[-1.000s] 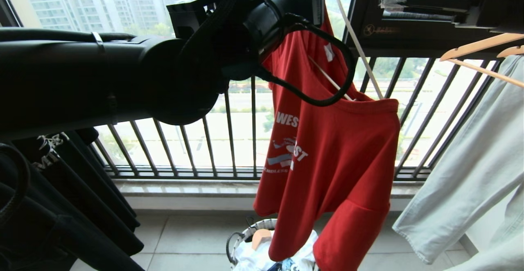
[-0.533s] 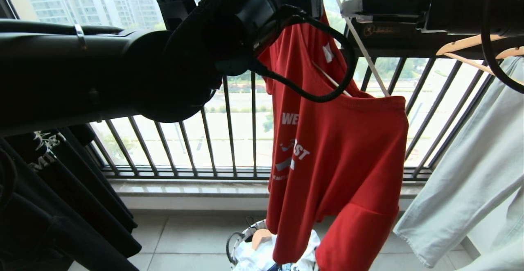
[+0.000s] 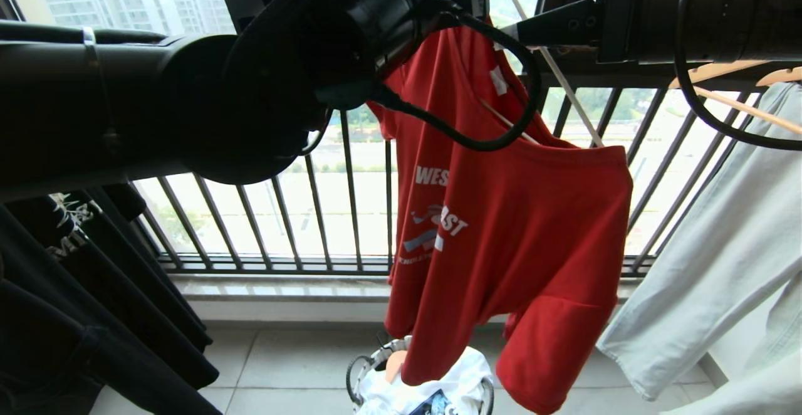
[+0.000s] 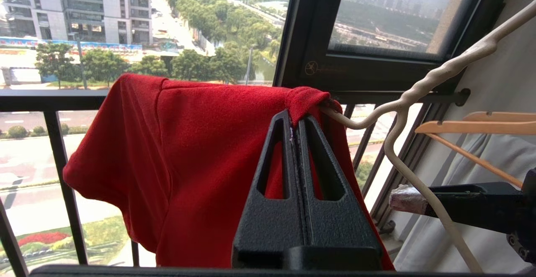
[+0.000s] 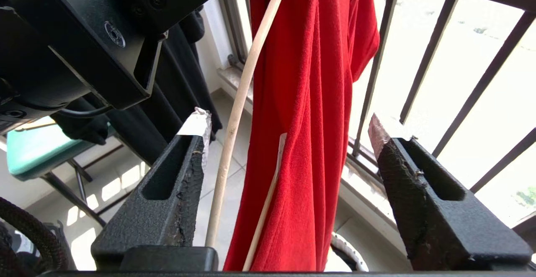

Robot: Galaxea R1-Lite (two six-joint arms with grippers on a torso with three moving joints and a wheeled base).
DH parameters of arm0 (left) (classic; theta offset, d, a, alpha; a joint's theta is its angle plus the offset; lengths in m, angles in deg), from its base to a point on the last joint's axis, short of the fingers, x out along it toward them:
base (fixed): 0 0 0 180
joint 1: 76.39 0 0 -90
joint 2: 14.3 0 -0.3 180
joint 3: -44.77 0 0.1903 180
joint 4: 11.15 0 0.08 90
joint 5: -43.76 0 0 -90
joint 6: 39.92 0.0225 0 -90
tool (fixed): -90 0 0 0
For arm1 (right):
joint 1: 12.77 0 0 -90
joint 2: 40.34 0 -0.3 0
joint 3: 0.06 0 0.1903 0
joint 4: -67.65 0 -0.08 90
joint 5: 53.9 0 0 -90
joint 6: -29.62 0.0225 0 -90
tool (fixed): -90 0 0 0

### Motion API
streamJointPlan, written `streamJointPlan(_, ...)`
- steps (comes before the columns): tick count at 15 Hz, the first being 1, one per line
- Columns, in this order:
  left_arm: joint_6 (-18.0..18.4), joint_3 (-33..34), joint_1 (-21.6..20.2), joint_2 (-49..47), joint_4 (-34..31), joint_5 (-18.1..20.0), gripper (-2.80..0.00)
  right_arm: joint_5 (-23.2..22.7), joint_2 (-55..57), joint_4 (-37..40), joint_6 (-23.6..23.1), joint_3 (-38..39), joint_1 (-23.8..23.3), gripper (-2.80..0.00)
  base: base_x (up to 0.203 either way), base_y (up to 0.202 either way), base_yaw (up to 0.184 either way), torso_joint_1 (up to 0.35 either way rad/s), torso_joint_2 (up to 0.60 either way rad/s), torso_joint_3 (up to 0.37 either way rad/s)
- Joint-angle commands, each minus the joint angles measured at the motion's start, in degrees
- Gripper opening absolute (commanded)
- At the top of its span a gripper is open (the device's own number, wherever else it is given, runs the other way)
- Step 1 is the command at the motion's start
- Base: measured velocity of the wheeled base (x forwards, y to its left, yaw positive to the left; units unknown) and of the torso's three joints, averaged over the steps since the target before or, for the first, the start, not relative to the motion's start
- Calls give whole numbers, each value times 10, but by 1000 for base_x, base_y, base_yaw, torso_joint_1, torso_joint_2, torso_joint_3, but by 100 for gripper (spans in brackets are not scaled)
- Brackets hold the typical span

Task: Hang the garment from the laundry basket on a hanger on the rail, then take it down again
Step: Take the clothes off the clothes rack

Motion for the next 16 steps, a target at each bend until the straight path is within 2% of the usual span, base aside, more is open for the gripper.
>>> streamJointPlan(1,0,2,0,5,2,-1,-280,-1,7,1,0,-8,-1,-280,0,0,0,0,0,0)
streamJointPlan(9,1,-3,-5,5,2,-3,-280,4,6,3,-1,-15,-1,-280,0,0,0,0,0,0)
streamJointPlan(16,1,-29,-58,5,1,-3,-280,8,3,15,-2,-15,-5,-280,0,0,0,0,0,0)
